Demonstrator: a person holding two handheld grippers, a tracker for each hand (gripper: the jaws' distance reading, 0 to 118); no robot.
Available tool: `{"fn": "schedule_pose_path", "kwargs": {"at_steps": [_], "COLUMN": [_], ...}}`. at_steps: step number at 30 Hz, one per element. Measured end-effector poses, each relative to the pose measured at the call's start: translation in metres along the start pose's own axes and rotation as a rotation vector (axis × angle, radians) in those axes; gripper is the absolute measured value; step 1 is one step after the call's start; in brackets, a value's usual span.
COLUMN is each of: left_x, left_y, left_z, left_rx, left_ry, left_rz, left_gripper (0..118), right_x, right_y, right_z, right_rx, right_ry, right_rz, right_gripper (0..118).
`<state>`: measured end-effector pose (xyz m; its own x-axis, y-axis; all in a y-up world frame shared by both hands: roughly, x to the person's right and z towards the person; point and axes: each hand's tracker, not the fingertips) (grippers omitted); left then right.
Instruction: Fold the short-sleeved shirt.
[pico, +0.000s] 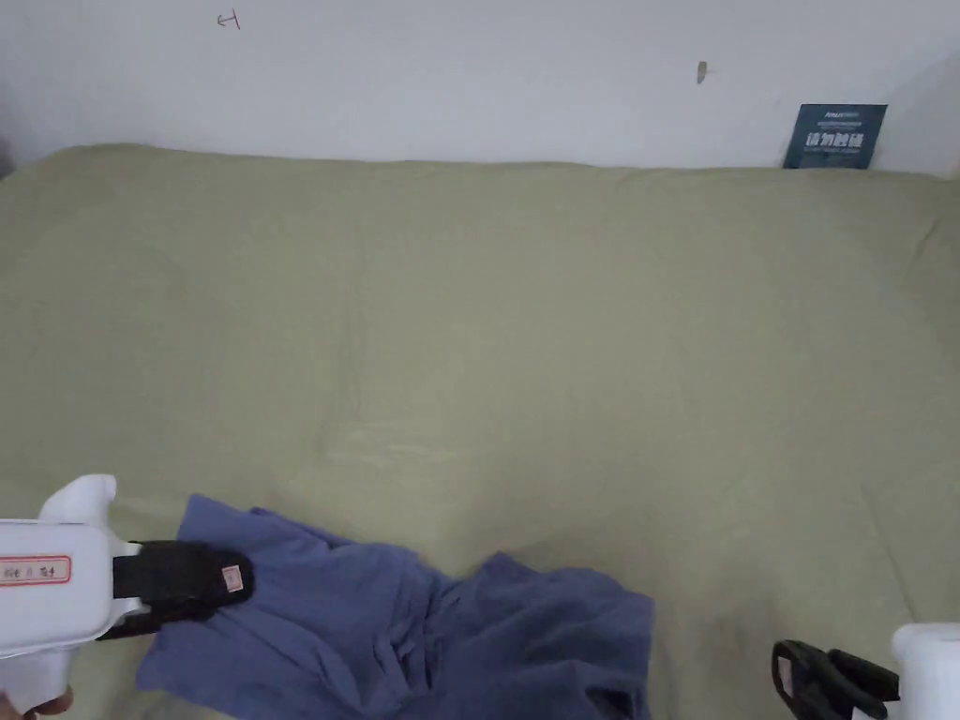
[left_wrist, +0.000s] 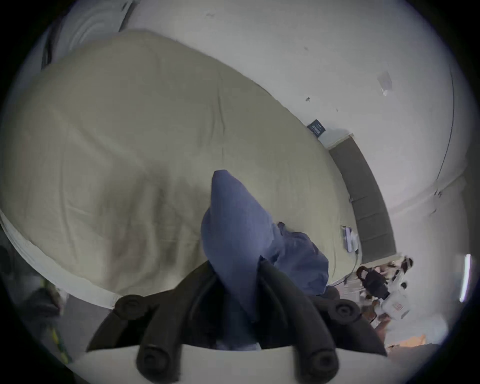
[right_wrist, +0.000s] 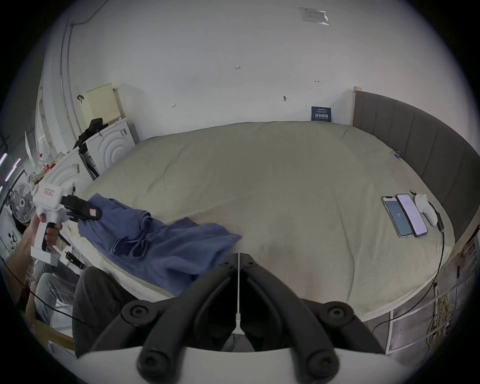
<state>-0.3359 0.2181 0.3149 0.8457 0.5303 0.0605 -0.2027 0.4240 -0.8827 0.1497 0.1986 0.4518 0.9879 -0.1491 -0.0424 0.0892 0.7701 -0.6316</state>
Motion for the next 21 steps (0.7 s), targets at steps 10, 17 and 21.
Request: {"fn": "schedule_pose_path", "kwargs": {"at_steps": [10, 17, 21], "left_x": [0.146, 0.21, 0.221], "left_y": [-0.026, -0.068, -0.084], "left_z": [-0.053, -0.145, -0.176], "left_rx": [-0.087, -0.221, -0.211], "left_ry": [0.024, 0.04, -0.048], "left_rz": [-0.255, -0.397, -0.4], "left_gripper": [13, 29, 118], "right_x": [0.017, 0.036, 0.043], "right_y": [-0.009, -0.014, -0.017], "right_z": [0.012, 0.018, 0.021], "right_rx": [0.012, 0.015, 0.011], "right_ry": [-0.008, -0.052, -0.066], "right_rz": [-0.026, -0.05, -0.07], "right_gripper": [1, 1, 1]}}
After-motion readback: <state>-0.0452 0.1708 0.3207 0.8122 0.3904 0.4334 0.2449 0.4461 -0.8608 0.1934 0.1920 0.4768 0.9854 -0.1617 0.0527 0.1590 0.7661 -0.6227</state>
